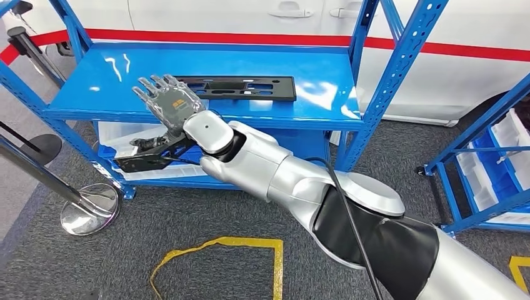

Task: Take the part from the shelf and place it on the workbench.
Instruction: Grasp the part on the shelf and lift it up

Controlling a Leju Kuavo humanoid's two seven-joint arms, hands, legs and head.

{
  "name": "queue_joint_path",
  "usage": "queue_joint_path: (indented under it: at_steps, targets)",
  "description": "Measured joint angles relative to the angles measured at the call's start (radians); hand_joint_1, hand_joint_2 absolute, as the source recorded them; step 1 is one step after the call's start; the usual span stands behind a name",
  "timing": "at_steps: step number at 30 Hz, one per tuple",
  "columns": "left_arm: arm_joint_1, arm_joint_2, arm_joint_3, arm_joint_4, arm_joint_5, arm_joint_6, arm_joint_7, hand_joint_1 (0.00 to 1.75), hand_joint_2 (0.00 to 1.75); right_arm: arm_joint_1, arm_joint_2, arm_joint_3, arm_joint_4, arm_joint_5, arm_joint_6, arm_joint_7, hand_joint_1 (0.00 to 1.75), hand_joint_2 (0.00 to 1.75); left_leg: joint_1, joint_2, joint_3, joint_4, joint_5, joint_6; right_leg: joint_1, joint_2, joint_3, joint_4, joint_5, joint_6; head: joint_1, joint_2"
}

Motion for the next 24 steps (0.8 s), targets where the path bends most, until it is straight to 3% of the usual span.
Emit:
queue_joint_path:
  at_steps: [2, 4, 6, 9, 11, 13, 15, 16, 17, 18, 20, 21, 24]
  targets:
    - [0.003, 0.000, 0.000, 0.000, 0.000, -0.001, 0.000, 0.00, 0.00, 0.007, 0.000, 0.000, 0.000, 0.002, 0.000, 0.000, 0.00, 0.00, 0.003, 0.006, -0.019, 0.010, 0.031, -0.006, -0.001, -0.003, 0.008, 0.003, -0.008, 0.002, 0.000, 0.000]
    - [0.003, 0.000, 0.000, 0.000, 0.000, -0.001, 0.000, 0.00, 0.00, 0.007, 0.000, 0.000, 0.000, 0.003, -0.001, 0.000, 0.00, 0.00, 0.006, 0.010, 0.028, -0.112, 0.113, -0.008, -0.003, -0.003, 0.018, 0.009, -0.021, 0.009, 0.000, 0.000]
    - [0.000, 0.000, 0.000, 0.000, 0.000, -0.001, 0.000, 0.00, 0.00, 0.002, 0.001, -0.001, 0.000, 0.003, -0.001, 0.000, 0.00, 0.00, 0.001, 0.013, 0.084, -0.225, 0.155, -0.002, 0.000, -0.003, 0.023, 0.016, -0.033, 0.018, -0.001, 0.000]
    - [-0.001, 0.000, 0.000, 0.000, 0.000, -0.001, -0.001, 0.00, 0.00, 0.000, 0.000, -0.002, -0.001, 0.004, -0.001, 0.000, 0.00, 0.00, -0.003, 0.011, 0.098, -0.255, 0.144, 0.018, 0.004, -0.005, 0.020, 0.017, -0.038, 0.029, -0.002, 0.000]
    - [0.000, 0.000, 0.000, 0.000, -0.001, -0.001, -0.001, 0.00, 0.00, -0.002, 0.000, -0.002, -0.001, 0.006, -0.002, 0.003, 0.00, 0.00, 0.001, 0.009, 0.105, -0.260, 0.143, 0.028, 0.005, -0.008, 0.013, 0.040, -0.057, 0.038, -0.001, 0.000]
    - [0.000, 0.000, 0.000, 0.000, -0.003, -0.002, -0.002, 0.00, 0.00, -0.004, 0.000, -0.003, -0.001, 0.011, -0.003, 0.006, 0.00, 0.00, 0.002, 0.010, 0.114, -0.264, 0.139, 0.040, 0.004, -0.011, -0.036, 0.139, -0.105, 0.043, 0.000, 0.000]
    - [0.000, 0.000, 0.000, 0.000, -0.002, -0.004, -0.003, 0.00, 0.00, 0.000, -0.003, -0.003, 0.000, 0.018, -0.001, 0.012, 0.00, 0.00, -0.001, 0.009, 0.119, -0.263, 0.133, 0.049, 0.004, -0.012, -0.112, 0.272, -0.146, 0.043, 0.001, 0.000]
    - [0.000, 0.000, 0.000, 0.000, -0.002, -0.004, -0.004, 0.00, 0.00, 0.002, -0.006, -0.003, 0.001, 0.021, 0.001, 0.017, 0.00, 0.00, -0.002, 0.008, 0.122, -0.263, 0.130, 0.051, 0.004, -0.012, -0.139, 0.306, -0.144, 0.042, 0.001, 0.000]
    - [0.000, 0.000, 0.000, 0.000, 0.000, -0.004, -0.004, 0.00, 0.00, 0.004, -0.010, -0.003, 0.002, 0.022, 0.004, 0.023, 0.00, 0.00, -0.003, 0.007, 0.126, -0.262, 0.126, 0.052, 0.004, -0.012, -0.148, 0.304, -0.123, 0.040, 0.002, 0.000]
    - [0.001, 0.000, 0.000, 0.000, 0.000, -0.004, -0.004, 0.00, 0.00, 0.005, -0.013, -0.003, 0.003, 0.023, 0.006, 0.029, 0.00, 0.00, -0.004, 0.005, 0.131, -0.262, 0.121, 0.051, 0.004, -0.012, -0.139, 0.266, -0.086, 0.036, 0.002, 0.000]
    - [0.001, -0.001, 0.000, 0.000, 0.001, -0.003, -0.003, 0.00, 0.00, 0.004, -0.023, -0.003, 0.005, 0.024, 0.009, 0.037, 0.00, 0.00, -0.006, 0.001, 0.143, -0.259, 0.110, 0.046, 0.007, -0.011, -0.089, 0.137, -0.007, 0.026, 0.001, 0.000]
    - [0.001, -0.001, 0.000, 0.000, 0.002, -0.003, -0.003, 0.00, 0.00, 0.003, -0.027, -0.003, 0.005, 0.024, 0.009, 0.038, 0.00, 0.00, -0.008, 0.000, 0.145, -0.258, 0.106, 0.042, 0.008, -0.011, -0.066, 0.084, 0.012, 0.022, 0.001, 0.000]
    - [0.001, -0.002, 0.000, 0.000, 0.002, -0.002, -0.001, 0.00, 0.00, 0.003, -0.037, -0.004, 0.008, 0.025, 0.014, 0.044, 0.00, 0.00, -0.009, -0.001, 0.143, -0.257, 0.101, 0.030, 0.012, -0.008, -0.043, 0.034, 0.008, 0.015, 0.001, 0.000]
